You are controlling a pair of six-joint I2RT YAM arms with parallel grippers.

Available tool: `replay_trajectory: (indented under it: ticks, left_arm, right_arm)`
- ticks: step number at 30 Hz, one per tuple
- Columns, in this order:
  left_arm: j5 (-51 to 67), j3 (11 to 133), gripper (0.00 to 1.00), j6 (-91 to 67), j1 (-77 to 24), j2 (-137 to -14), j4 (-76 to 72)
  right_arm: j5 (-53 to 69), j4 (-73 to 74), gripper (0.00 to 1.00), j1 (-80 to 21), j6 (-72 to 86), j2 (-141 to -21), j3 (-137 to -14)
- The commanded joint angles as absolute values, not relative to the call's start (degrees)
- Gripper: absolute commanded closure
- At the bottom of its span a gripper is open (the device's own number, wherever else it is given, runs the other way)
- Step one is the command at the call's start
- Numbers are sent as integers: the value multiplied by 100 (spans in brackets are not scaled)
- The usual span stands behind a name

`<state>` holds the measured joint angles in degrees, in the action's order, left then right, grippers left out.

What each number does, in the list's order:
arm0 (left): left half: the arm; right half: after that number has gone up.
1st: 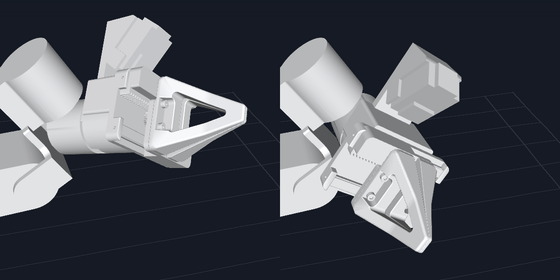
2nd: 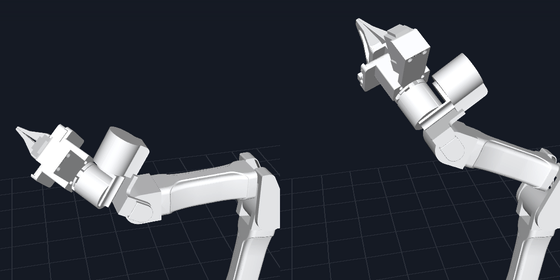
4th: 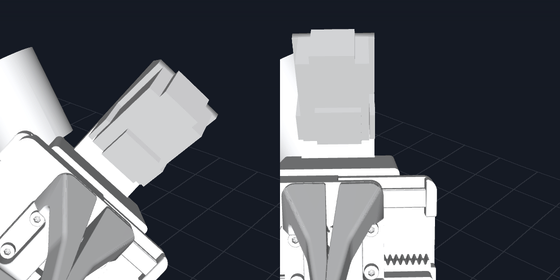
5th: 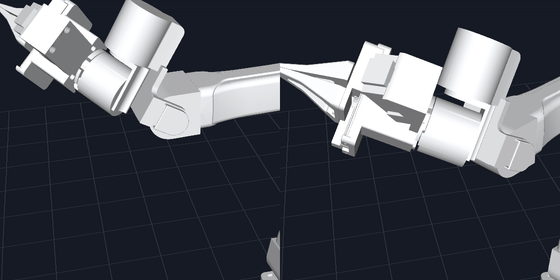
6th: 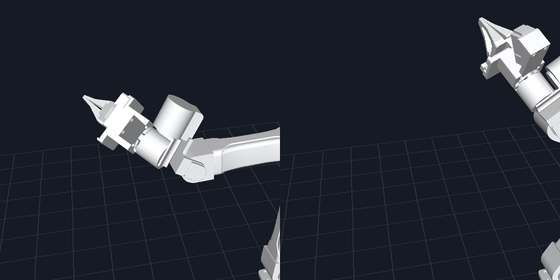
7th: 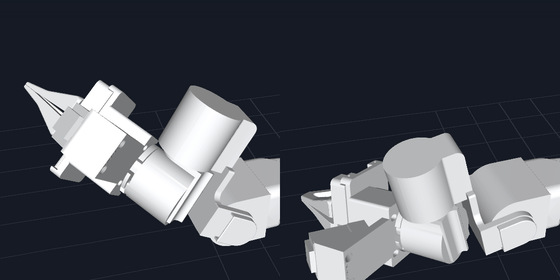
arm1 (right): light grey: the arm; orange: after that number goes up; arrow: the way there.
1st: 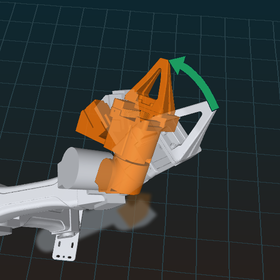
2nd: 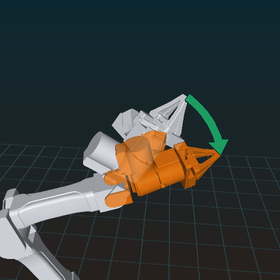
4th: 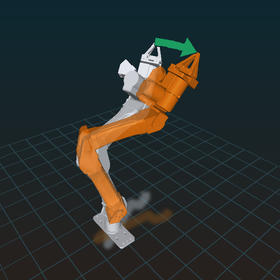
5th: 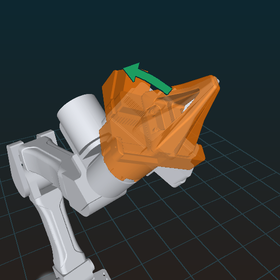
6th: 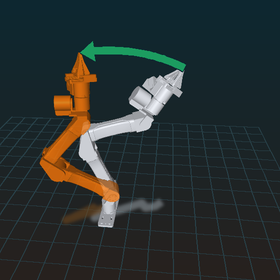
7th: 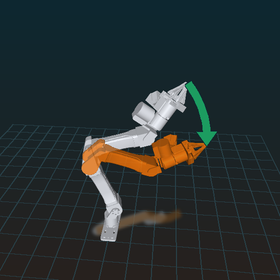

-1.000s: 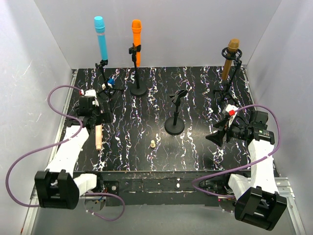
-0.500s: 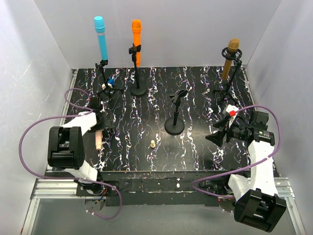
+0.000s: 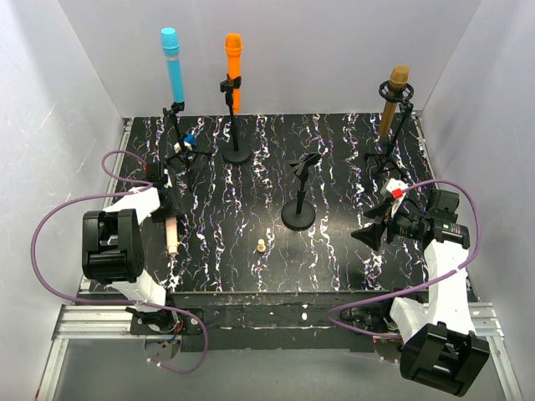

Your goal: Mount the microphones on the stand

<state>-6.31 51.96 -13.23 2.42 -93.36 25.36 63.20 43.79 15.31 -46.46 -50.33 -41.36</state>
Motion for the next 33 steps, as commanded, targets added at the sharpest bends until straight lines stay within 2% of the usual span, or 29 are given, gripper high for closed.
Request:
replay_trajectory:
  ticks: [1, 2, 6, 10, 15, 18, 22, 25, 28, 33]
  left_arm:
    - [-431, 5247, 55, -1389, 343, -9378, 2566]
    - [-413, 5247, 65, -1389, 360, -9369, 2584]
    - [-273, 5247, 87, -1406, 378, -9247, 2672]
    - [-27, 5186, 100, -1511, 387, -8764, 2812]
    - [894, 4967, 100, -1775, 387, -7632, 2848]
    - [2053, 4721, 100, -1828, 378, -6684, 2603]
    - [3416, 4422, 100, -2362, 360, -5628, 1875]
    - [3901, 4324, 100, -3126, 115, -5107, 987]
    - [3641, 4578, 100, -3532, -656, -5045, 415]
    - [2857, 5544, 100, -3813, -1782, -5465, -289]
  right_arm:
    - [6460, 4465, 17, 1547, -4597, -5001, -4298]
    - [6443, 4465, 17, 1547, -4605, -5001, -4298]
    - [6442, 4456, 17, 1547, -4597, -5001, -4298]
    - [6451, 4465, 17, 1547, -4605, -5001, -4298]
    - [6460, 4474, 17, 1547, -4605, -4992, -4298]
    - [6521, 4491, 17, 1547, -4614, -4957, -4298]
    - [6688, 4509, 17, 1547, -4641, -4913, -4307]
    - [6899, 4579, 17, 1547, -4518, -4939, -4447]
    - [7136, 5182, 17, 1538, -4692, -5097, -4850]
    - [7172, 7299, 17, 1433, -5912, -5650, -6343]
